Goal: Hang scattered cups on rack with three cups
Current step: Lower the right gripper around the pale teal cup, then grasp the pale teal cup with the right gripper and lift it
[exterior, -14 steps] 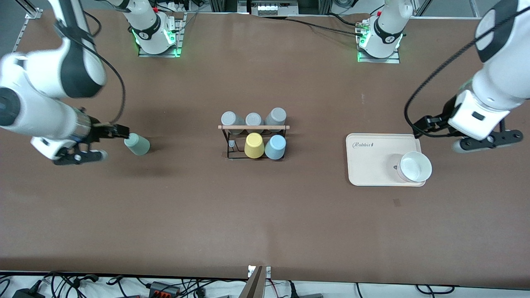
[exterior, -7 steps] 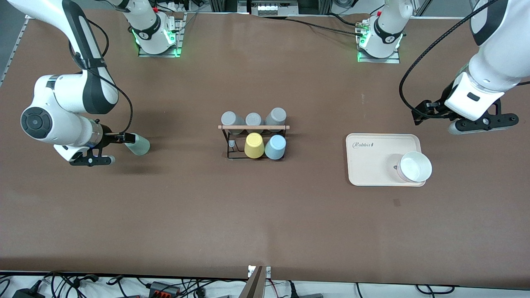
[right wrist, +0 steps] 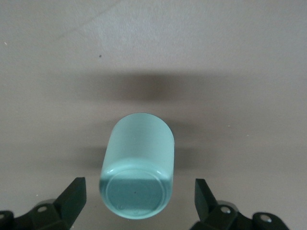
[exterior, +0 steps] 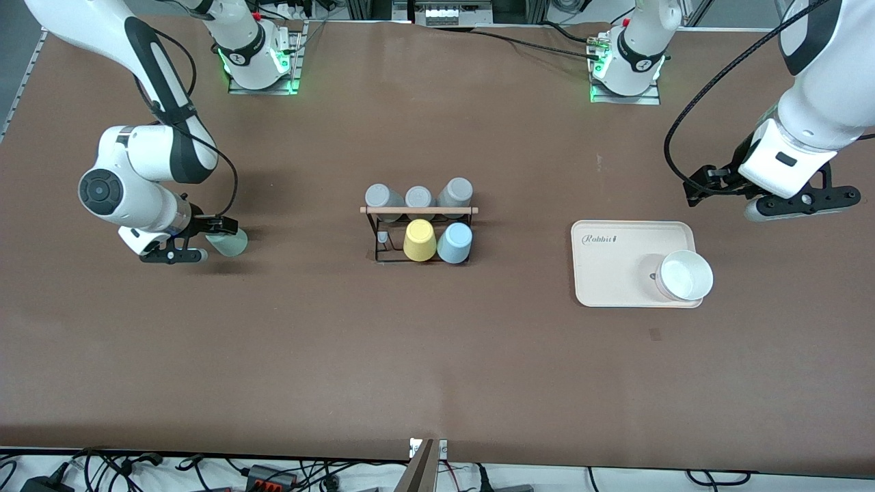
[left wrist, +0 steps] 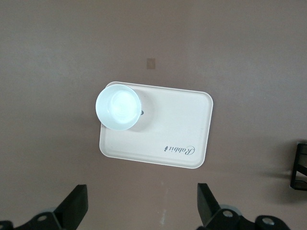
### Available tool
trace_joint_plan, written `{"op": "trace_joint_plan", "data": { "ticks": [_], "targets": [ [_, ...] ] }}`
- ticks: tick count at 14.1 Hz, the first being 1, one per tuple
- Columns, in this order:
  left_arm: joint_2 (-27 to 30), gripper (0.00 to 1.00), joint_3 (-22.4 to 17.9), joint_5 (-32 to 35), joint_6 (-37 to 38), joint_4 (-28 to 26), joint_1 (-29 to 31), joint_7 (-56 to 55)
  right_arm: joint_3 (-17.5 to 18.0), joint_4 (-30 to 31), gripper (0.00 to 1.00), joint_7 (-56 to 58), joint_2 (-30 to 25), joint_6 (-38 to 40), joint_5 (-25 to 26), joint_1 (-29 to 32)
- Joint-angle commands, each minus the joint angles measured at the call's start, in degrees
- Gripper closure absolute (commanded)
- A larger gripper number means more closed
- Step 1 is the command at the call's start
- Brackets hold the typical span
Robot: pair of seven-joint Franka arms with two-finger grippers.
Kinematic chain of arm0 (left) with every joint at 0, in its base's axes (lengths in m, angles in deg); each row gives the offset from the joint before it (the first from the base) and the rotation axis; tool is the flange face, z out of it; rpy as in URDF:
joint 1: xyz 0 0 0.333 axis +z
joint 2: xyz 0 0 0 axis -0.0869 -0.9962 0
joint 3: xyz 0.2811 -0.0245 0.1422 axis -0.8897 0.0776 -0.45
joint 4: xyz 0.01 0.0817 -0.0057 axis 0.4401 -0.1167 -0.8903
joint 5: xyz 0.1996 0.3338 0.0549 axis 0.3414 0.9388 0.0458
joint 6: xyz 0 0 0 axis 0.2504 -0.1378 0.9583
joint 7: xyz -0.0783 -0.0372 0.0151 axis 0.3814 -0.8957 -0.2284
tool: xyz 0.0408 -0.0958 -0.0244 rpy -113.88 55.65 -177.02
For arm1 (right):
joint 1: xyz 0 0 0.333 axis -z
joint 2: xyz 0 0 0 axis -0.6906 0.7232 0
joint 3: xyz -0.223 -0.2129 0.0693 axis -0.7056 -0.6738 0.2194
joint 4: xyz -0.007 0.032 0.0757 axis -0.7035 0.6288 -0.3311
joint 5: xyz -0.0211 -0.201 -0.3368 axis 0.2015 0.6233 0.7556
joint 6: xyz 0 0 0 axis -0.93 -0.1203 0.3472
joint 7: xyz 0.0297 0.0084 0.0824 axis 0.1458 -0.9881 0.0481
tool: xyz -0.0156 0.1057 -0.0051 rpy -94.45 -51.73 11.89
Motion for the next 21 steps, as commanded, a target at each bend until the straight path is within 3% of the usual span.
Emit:
{"op": "trace_joint_plan", "data": {
  "ticks": [1,9,10,12,14,17,21],
  "targets": [
    [1.18,0.00,0.59,-0.87,-0.50,-0.78,1.03,1.82,0.60,0.64,0.00,-0.93,-0.04,-1.03,0.30,0.50],
    [1.10,0.00,0.41,-1.57,-0.59,-0.78,1.12,3.93,0.69,0.29,0.00,-0.93,1.99,-4.37,0.21,0.33],
    [1.10,0.00,0.32,-1.57,-0.59,-0.78,1.21,4.28,0.69,0.29,0.04,-0.93,2.08,-4.28,0.21,0.33],
    [1.10,0.00,0.32,-1.57,-0.67,-0.78,1.47,4.29,0.86,-0.24,0.43,-1.01,1.99,-3.75,0.21,0.24],
    [1.10,0.00,0.32,-1.57,-0.67,-0.78,1.64,4.29,1.04,-1.29,0.65,-0.14,1.47,-3.58,0.03,0.33],
    [1.10,0.00,0.32,-1.66,-0.76,-0.78,1.65,5.69,1.65,-6.80,0.82,0.57,0.06,1.49,0.03,-0.63],
    [1.10,0.00,0.23,-1.66,-0.76,-0.78,1.65,5.78,4.20,-25.24,0.85,-0.40,2.25,19.68,-0.67,-5.10]
  ]
}}
